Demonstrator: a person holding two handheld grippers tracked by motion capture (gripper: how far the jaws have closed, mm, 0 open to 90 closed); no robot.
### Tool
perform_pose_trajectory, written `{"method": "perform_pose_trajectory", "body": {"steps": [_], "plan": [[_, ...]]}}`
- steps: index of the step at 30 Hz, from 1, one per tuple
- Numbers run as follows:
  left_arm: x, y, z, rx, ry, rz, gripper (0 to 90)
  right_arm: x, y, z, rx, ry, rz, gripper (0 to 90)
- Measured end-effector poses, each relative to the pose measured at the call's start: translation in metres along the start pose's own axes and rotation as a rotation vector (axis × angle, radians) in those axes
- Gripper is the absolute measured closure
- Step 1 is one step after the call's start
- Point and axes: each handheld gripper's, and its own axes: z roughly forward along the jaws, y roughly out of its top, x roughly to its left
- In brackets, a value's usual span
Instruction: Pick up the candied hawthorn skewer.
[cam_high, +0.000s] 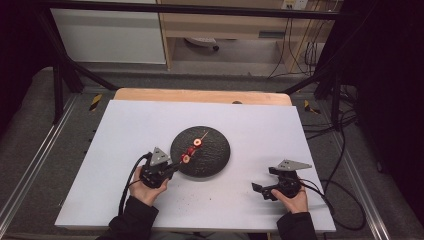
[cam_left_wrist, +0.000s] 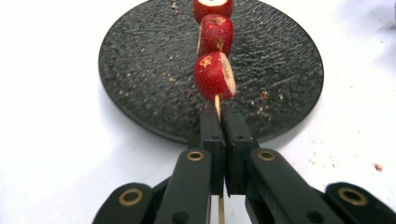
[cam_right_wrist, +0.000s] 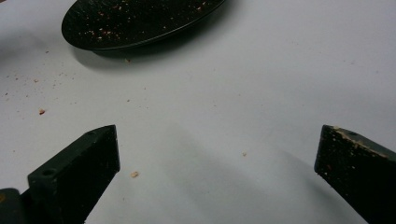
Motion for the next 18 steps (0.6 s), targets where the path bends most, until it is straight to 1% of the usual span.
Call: {"method": "perform_pose_trajectory", "body": {"steps": [6,7,8,11,12,16,18], "plan": [[0.005,-0.013,-0.013,-0.033,-0.021,-0.009,88.3,0.003,0.002,0.003,0.004,0.001,-0.005,0.7],[0.006,-0.016,-0.015,-0.036,-0.025,-0.008,88.2,0.004,0.003,0.003,0.005,0.002,0.001,0.7],[0.006,-0.018,-0.017,-0.040,-0.029,-0.010,88.3,0.005,0.003,0.003,0.002,0.004,0.007,0.7],[0.005,-0.025,-0.022,-0.058,-0.045,-0.005,88.3,0.007,0.005,0.004,-0.001,0.006,-0.002,0.6],[0.005,-0.026,-0.023,-0.058,-0.049,-0.007,88.3,0.010,0.006,0.005,-0.005,0.011,0.004,0.5],[0.005,-0.033,-0.028,-0.061,-0.060,0.005,88.2,0.013,0.007,0.008,-0.003,0.015,0.000,0.5],[0.005,-0.035,-0.030,-0.073,-0.069,-0.003,88.2,0.015,0.008,0.009,-0.004,0.015,-0.003,0.6]]}}
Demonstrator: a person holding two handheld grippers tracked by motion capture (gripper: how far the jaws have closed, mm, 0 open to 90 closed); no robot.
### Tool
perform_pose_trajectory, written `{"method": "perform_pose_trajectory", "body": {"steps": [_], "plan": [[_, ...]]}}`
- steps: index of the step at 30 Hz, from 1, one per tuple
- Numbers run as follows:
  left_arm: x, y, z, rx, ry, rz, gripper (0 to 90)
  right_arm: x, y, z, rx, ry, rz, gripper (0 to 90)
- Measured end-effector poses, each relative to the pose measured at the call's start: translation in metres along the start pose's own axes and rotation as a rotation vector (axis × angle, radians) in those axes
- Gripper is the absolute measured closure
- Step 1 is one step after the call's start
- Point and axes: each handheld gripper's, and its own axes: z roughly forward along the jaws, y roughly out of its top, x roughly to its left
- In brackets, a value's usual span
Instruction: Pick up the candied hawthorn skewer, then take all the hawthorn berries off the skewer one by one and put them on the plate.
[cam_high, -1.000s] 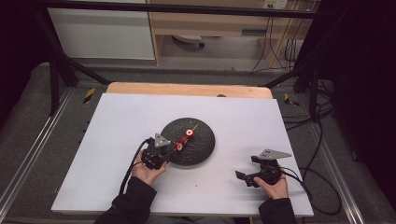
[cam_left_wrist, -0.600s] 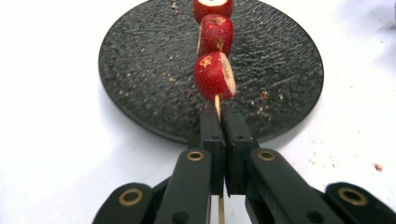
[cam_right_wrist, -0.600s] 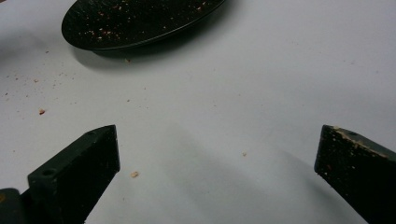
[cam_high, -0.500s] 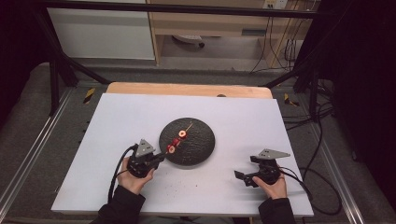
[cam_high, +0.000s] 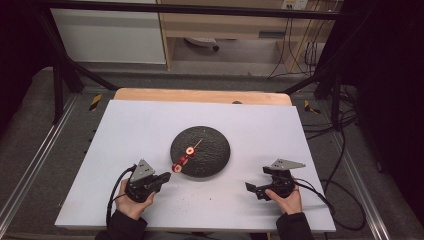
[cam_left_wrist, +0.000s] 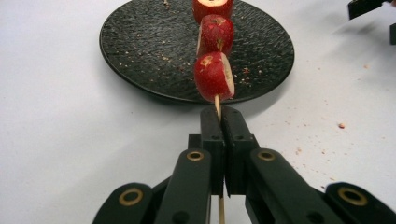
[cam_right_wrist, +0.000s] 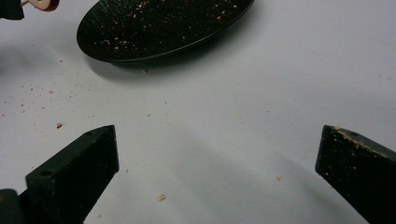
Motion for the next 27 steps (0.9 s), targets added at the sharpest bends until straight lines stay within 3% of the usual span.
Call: {"method": "perform_pose_trajectory", "body": {"steps": [10,27], "plan": [[-0.002,-0.006,-0.005,-0.018,-0.026,0.002,88.2,0.016,0.010,0.011,-0.004,0.014,-0.003,0.5],[-0.007,-0.008,-0.004,-0.032,-0.029,0.019,88.2,0.053,0.042,0.042,-0.015,0.044,-0.008,0.8]]}}
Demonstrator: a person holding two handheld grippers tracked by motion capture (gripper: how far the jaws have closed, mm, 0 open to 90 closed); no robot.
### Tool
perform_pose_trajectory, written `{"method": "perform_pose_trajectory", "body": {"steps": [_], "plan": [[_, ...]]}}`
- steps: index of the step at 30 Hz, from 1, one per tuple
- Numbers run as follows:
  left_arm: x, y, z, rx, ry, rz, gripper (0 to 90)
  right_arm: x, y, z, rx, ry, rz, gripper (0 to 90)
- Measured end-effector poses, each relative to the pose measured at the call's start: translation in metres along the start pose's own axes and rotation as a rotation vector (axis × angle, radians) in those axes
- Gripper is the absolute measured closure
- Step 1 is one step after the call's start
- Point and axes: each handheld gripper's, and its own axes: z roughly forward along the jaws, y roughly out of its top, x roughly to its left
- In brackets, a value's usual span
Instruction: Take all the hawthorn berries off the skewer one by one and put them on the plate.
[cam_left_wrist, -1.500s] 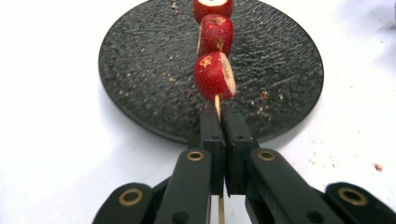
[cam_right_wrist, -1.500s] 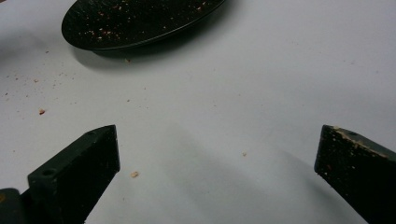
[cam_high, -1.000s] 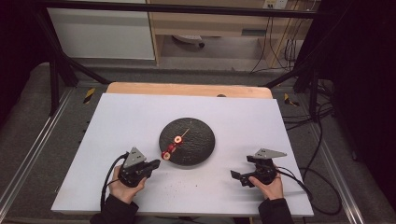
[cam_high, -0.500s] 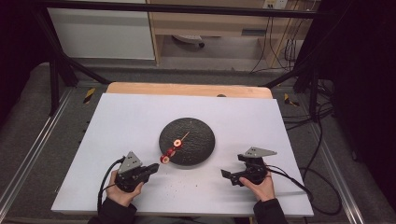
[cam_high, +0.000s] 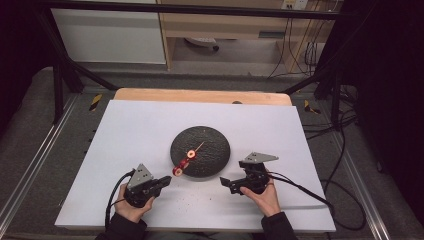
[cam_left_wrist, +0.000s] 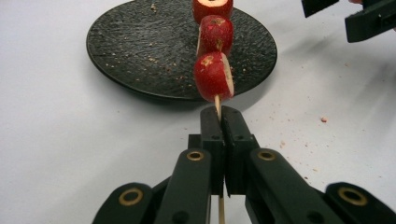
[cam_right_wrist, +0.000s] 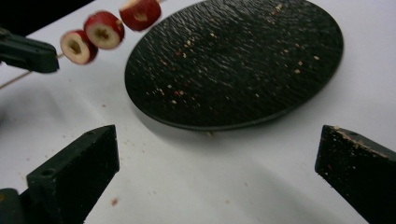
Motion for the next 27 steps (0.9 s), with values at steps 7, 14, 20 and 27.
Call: {"method": "perform_pose_trajectory", "body": {"steps": [7,14,20,27], "plan": [[-0.003,0.000,0.000,-0.004,-0.008,0.008,88.3,0.012,0.016,0.014,-0.033,0.035,0.008,4.1],[-0.006,0.000,0.000,-0.009,-0.013,0.017,88.2,0.024,0.034,0.033,-0.068,0.073,0.038,10.4],[-0.009,0.000,0.002,-0.007,-0.015,0.030,88.2,0.027,0.045,0.048,-0.097,0.095,0.076,22.0],[-0.012,0.001,0.003,-0.007,-0.023,0.039,88.3,0.026,0.048,0.055,-0.121,0.116,0.119,34.9]]}}
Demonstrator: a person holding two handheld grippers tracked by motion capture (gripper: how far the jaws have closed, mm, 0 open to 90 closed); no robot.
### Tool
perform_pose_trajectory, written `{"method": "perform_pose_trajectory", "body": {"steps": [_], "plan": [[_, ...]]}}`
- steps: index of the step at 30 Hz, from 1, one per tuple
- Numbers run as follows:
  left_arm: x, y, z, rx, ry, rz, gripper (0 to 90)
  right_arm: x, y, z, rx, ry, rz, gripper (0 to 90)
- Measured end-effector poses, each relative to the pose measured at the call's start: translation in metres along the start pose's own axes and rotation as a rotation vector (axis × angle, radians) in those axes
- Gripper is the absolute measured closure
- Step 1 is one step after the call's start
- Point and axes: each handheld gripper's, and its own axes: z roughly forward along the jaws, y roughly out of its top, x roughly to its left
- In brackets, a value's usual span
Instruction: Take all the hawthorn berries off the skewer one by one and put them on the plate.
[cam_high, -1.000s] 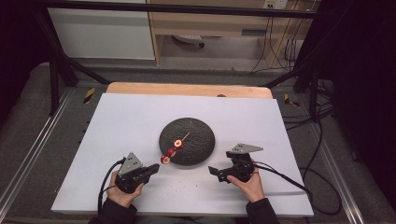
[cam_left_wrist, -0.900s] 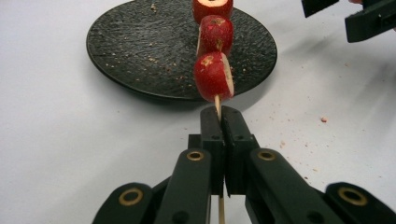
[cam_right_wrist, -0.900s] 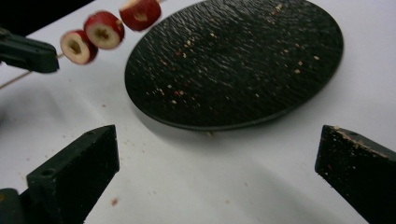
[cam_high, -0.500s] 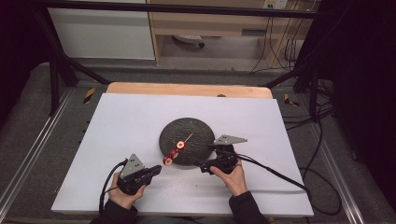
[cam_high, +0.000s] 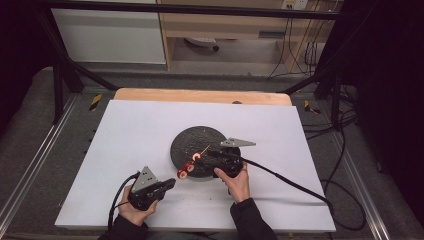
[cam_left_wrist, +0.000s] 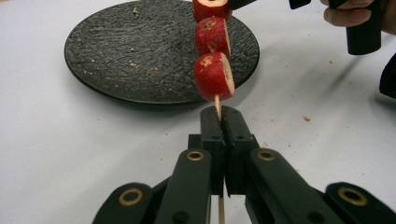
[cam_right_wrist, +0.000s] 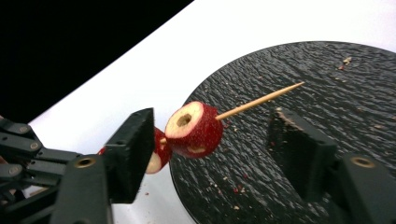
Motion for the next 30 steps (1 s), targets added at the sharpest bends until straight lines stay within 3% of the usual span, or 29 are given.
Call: {"method": "perform_pose_trajectory", "body": {"steps": [13,19,30], "plan": [[-0.004,0.001,0.001,-0.011,-0.007,0.010,88.2,-0.002,-0.002,0.006,0.011,0.074,0.061,56.5],[-0.005,0.001,-0.001,-0.029,-0.006,0.014,88.3,-0.002,0.001,0.004,0.006,0.095,0.081,59.5],[-0.004,0.002,-0.006,-0.054,0.001,0.014,88.3,-0.009,0.018,-0.006,-0.050,0.034,0.083,59.9]]}}
